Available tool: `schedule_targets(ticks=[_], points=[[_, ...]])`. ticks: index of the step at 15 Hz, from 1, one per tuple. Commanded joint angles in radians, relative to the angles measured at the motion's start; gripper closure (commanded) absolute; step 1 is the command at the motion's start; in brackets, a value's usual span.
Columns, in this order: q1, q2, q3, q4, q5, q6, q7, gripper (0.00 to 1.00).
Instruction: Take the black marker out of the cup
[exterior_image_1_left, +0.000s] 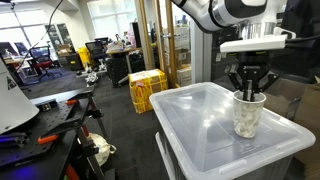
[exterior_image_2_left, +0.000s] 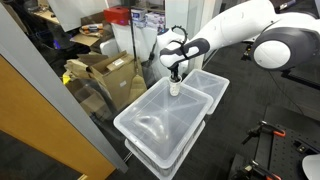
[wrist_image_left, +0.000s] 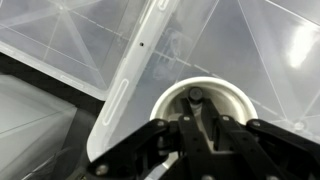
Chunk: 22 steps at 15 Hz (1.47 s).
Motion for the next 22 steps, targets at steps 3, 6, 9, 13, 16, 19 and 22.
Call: schedule_targets(ticks=[3,6,9,13,16,19,22], points=[[-0.002,0.024,0.002,0.071,0.007,-0.060,-0.028,0.96],[0.000,0.015,0.002,0.069,0.008,-0.075,-0.024,0.96],[0.004,0.004,-0.001,0.070,0.008,-0.125,-0.020,0.96],[0.008,-0.008,-0.003,0.074,0.007,-0.178,-0.012,0.96],[0.008,-0.026,0.002,0.065,0.001,-0.190,-0.010,0.96],[0.009,-0.042,0.002,0.054,-0.001,-0.177,-0.008,0.96],[0.012,-0.064,0.000,0.038,-0.003,-0.167,-0.003,0.96]])
